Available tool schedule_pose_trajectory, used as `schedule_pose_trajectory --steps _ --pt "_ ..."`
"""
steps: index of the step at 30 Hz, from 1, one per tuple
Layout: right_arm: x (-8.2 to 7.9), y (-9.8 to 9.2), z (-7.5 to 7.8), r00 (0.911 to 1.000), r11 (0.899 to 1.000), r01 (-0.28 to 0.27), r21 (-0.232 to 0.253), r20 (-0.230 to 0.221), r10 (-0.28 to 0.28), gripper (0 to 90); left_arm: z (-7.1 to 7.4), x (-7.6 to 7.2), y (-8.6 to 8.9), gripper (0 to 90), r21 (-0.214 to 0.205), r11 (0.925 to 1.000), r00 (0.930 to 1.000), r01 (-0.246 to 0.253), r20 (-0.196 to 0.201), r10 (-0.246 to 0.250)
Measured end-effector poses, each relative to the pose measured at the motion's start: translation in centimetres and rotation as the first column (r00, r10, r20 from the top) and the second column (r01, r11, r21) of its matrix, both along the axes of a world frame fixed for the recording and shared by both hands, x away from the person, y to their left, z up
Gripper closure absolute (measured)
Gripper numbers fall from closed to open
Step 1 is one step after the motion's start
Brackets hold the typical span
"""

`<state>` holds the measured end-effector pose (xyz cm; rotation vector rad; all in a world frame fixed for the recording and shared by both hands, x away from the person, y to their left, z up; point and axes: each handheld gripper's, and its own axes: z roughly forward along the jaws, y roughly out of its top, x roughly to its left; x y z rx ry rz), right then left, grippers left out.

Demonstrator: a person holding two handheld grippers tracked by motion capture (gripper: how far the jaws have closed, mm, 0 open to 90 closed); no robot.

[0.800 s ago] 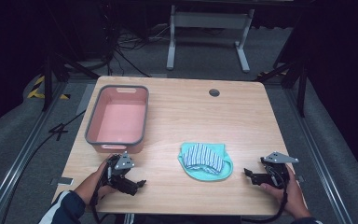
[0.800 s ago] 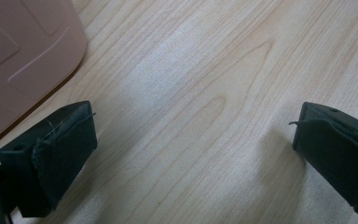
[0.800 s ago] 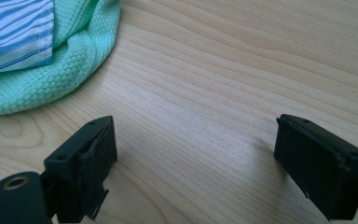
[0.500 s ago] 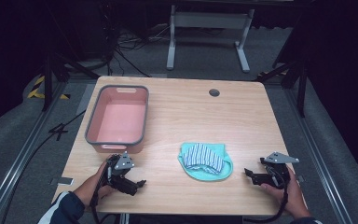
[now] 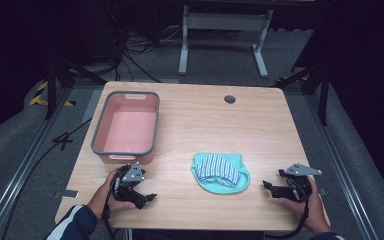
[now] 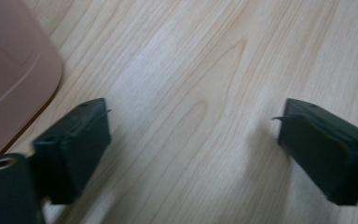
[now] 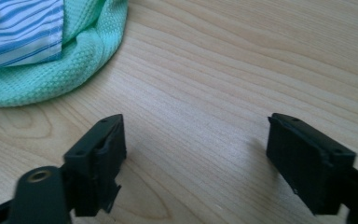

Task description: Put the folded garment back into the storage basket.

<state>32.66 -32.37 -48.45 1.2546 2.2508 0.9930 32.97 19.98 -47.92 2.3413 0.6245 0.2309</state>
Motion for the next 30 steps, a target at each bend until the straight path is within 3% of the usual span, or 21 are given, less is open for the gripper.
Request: schedule_pose_trajectory --steps 6,15,23,30 --pt "-0.1 0.1 0.5 0.9997 0.999 -0.025 0.03 0.002 0.025 39.2 0.5 0.1 -1.8 28.5 -0.002 0.9998 0.9997 0.017 0.015 -0.017" --pt "0.0 1.4 1.6 0.9981 0.997 -0.058 0.056 0.022 0.057 42.9 1.3 0.8 -4.2 33.8 -0.013 0.9998 0.9992 0.016 0.036 -0.016" --pt "1.0 3.5 2.8 0.9918 0.992 -0.119 0.035 0.052 0.117 50.2 2.1 2.5 -7.1 39.7 -0.026 0.9996 0.9982 -0.009 0.059 0.01" --pt "2.3 5.8 3.0 0.9844 0.985 -0.171 0.012 0.043 0.17 53.6 2.4 4.4 -9.9 43.0 -0.02 0.9994 0.9959 -0.03 0.085 0.032"
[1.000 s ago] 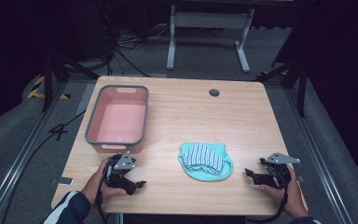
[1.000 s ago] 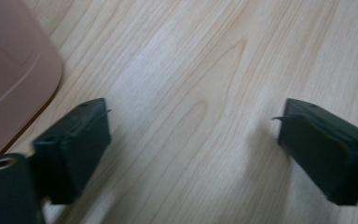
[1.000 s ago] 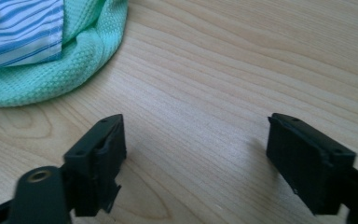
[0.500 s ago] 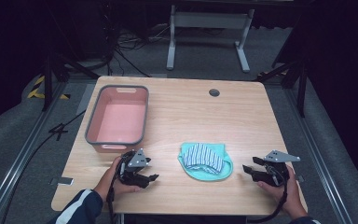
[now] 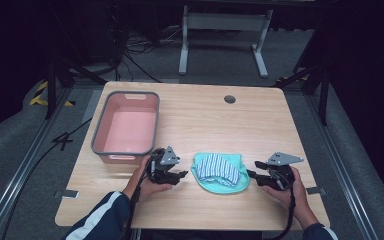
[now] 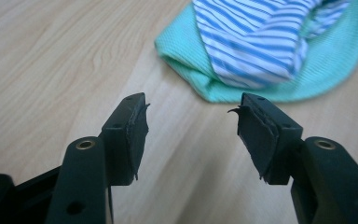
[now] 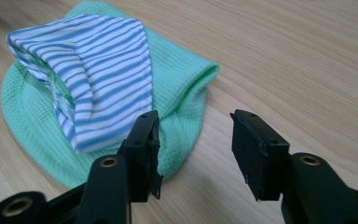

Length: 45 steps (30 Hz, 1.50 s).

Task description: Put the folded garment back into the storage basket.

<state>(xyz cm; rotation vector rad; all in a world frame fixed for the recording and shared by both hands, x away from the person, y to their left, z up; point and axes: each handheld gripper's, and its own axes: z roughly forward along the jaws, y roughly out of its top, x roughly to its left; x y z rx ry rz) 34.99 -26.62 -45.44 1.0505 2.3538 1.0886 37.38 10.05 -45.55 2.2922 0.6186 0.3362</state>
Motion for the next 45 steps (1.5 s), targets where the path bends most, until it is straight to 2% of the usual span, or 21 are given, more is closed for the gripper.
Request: schedule_pose_trajectory --steps 3,6,8,10,12,17,18,23,27,32,33,39,41,45 --pt "0.7 0.7 0.1 1.0 1.0 -0.007 0.004 -0.004 0.007 53.6 -0.3 0.7 -1.2 43.9 0.007 0.9999 0.9998 -0.013 0.013 0.013" --pt "1.3 1.5 0.1 0.9999 1.0 -0.013 -0.005 -0.005 0.013 54.0 -0.6 1.5 -2.0 44.0 -0.002 0.9996 0.9996 -0.027 0.006 0.027" --pt "1.7 1.9 0.1 0.9998 1.0 -0.018 -0.006 -0.008 0.018 54.0 -0.7 2.2 -2.3 43.5 -0.035 0.999 0.9995 -0.028 -0.016 0.028" --pt "2.1 2.2 0.0 0.9998 1.0 -0.017 -0.006 -0.008 0.017 53.9 -0.8 2.6 -2.6 42.5 -0.039 0.9983 0.999 -0.044 -0.008 0.044" --pt "2.5 2.6 -0.1 0.9998 1.0 -0.014 -0.004 -0.016 0.014 53.4 -1.0 3.2 -2.7 41.9 -0.066 0.9966 0.9987 -0.049 -0.013 0.049" --pt "3.1 3.1 -0.9 0.9987 1.0 0.0 -0.023 -0.052 -0.001 53.0 -1.8 3.4 -3.3 40.9 -0.043 0.9983 0.9988 -0.04 -0.031 0.039" --pt "3.2 3.1 -1.1 0.9983 1.0 -0.002 -0.027 -0.058 0.0 53.0 -2.0 3.4 -3.4 40.4 -0.05 0.9975 0.998 -0.051 -0.039 0.049" --pt "3.3 3.3 -1.9 0.9955 0.999 0.001 -0.043 -0.095 -0.005 51.1 -2.3 3.7 -3.2 37.8 -0.066 0.9969 0.9966 -0.042 -0.074 0.037" --pt "3.1 3.4 -2.1 0.996 0.999 -0.003 -0.036 -0.09 0.0 52.1 -2.5 4.0 -3.0 35.9 -0.074 0.9966 0.993 -0.037 -0.115 0.028" --pt "3.0 3.5 -2.1 0.9958 0.999 -0.018 -0.033 -0.09 0.015 58.9 -2.6 3.9 -3.2 36.3 -0.078 0.9965 0.9933 -0.03 -0.114 0.021" --pt "2.9 3.5 -2.1 0.9955 0.999 -0.02 -0.031 -0.093 0.017 61.5 -2.5 3.9 -3.1 37.3 -0.075 0.997 0.9936 -0.018 -0.112 0.01" --pt "2.8 3.7 -2.0 0.9938 0.999 -0.032 -0.015 -0.107 0.031 72.5 -2.4 3.7 -3.3 68.8 -0.113 0.9929 0.9855 0.036 -0.161 -0.054" --pt "2.7 3.7 -2.0 0.9936 0.999 -0.034 -0.012 -0.108 0.033 74.6 -2.5 3.7 -3.3 72.3 -0.13 0.9903 0.9825 0.047 -0.173 -0.069" --pt "2.7 3.8 -2.0 0.9928 0.999 -0.035 -0.004 -0.115 0.034 79.8 -2.4 3.6 -3.5 80.9 -0.123 0.9908 0.9826 0.056 -0.169 -0.077"
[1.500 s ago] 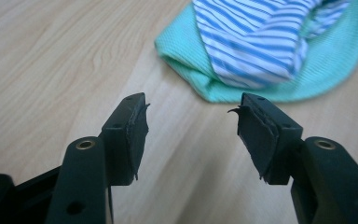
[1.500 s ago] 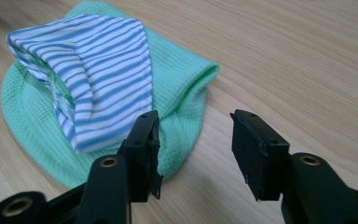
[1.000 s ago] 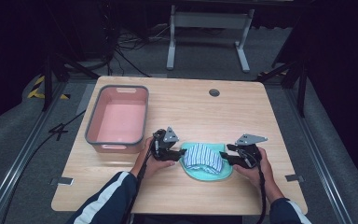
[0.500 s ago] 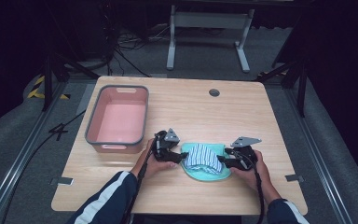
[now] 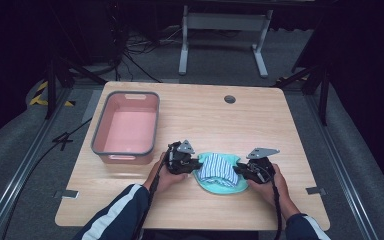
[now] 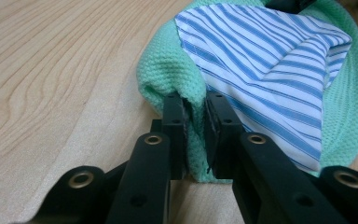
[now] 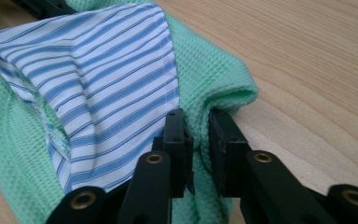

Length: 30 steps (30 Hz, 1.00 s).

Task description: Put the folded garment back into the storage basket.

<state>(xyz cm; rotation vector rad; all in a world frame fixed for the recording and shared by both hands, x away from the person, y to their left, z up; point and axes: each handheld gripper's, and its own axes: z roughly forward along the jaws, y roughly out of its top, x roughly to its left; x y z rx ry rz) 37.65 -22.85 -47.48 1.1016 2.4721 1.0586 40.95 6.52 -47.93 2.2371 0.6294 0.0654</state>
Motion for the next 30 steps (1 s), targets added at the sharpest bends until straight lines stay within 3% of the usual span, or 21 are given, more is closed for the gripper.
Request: schedule_pose_trajectory --steps 2,7,24,30 --pt "-0.1 0.0 0.0 1.0 1.0 0.005 0.005 -0.001 -0.005 81.0 0.2 -0.2 -0.2 82.1 0.022 0.9998 0.9997 0.0 0.024 -0.001" --pt "-0.3 0.1 0.3 0.9999 1.0 0.003 -0.007 0.01 -0.003 82.2 0.6 -0.5 -0.5 83.8 0.051 0.9987 0.9992 -0.003 0.041 0.001" --pt "-0.7 0.0 2.3 0.9987 0.999 0.032 0.03 0.039 -0.033 82.8 3.2 -0.9 -0.9 84.4 0.063 0.998 0.9964 0.002 0.084 -0.007" --pt "-0.5 -0.1 3.2 0.9972 0.999 0.044 0.032 0.059 -0.045 82.7 4.8 -0.7 -1.3 84.5 0.075 0.9972 0.9927 0.006 0.12 -0.015"
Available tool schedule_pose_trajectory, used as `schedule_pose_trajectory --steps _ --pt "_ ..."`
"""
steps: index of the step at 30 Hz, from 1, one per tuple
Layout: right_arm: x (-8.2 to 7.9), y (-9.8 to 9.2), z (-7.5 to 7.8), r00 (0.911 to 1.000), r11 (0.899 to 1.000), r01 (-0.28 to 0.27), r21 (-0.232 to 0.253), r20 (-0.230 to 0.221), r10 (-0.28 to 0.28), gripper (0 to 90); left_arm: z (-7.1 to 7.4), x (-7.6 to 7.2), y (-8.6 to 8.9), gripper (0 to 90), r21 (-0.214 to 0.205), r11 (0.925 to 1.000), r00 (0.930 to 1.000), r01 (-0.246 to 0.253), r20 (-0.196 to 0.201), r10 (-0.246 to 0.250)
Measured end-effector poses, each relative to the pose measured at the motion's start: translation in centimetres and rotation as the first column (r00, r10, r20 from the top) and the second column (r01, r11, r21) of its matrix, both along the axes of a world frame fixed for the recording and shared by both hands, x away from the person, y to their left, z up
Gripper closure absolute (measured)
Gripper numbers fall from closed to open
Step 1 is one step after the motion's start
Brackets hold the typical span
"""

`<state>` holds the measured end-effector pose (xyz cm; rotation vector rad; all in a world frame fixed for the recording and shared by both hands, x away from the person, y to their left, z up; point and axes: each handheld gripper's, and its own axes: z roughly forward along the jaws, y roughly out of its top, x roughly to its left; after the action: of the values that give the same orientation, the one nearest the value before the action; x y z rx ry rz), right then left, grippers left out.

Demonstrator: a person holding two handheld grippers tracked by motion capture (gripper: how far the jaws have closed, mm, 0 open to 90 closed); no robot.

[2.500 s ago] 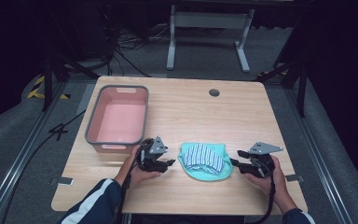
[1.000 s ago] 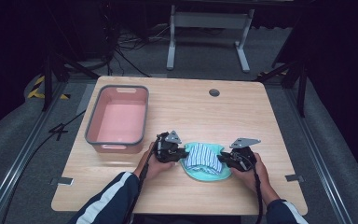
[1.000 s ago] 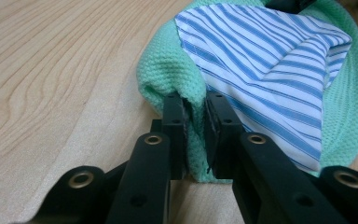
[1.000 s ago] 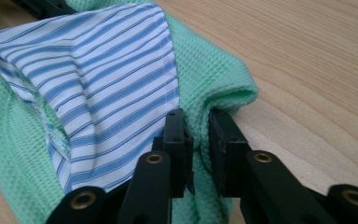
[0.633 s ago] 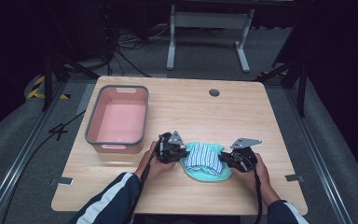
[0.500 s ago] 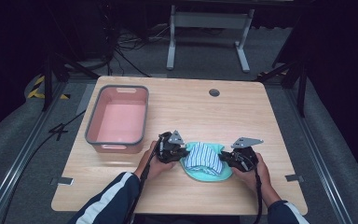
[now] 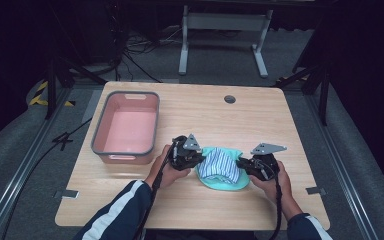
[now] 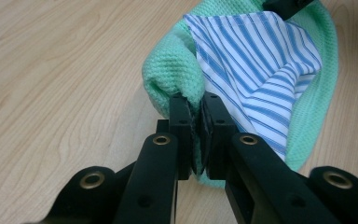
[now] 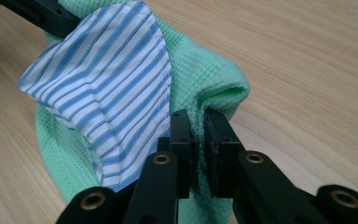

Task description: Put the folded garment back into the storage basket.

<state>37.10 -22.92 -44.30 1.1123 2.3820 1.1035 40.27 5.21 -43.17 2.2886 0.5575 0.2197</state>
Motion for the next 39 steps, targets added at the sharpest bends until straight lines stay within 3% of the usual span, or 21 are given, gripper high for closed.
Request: schedule_pose_trajectory --steps 15,28,34,39 --pt "0.5 0.5 2.5 0.9992 1.0 0.001 0.015 0.04 -0.002 82.8 3.1 0.3 0.2 84.4 0.025 0.9996 0.9972 -0.014 0.074 0.012" --pt "0.8 3.0 4.8 0.9957 0.999 -0.043 -0.002 0.082 0.043 82.8 5.0 -0.2 2.5 84.4 0.02 0.9983 0.9924 -0.055 0.111 0.053" --pt "0.8 4.3 6.2 0.993 0.998 -0.058 -0.016 0.101 0.06 82.7 6.6 -0.6 3.5 84.4 0.033 0.9968 0.986 -0.073 0.153 0.067" --pt "1.0 5.2 6.8 0.9911 0.997 -0.072 -0.017 0.111 0.073 82.7 7.3 -0.8 4.5 84.4 0.024 0.9961 0.9841 -0.085 0.158 0.08"
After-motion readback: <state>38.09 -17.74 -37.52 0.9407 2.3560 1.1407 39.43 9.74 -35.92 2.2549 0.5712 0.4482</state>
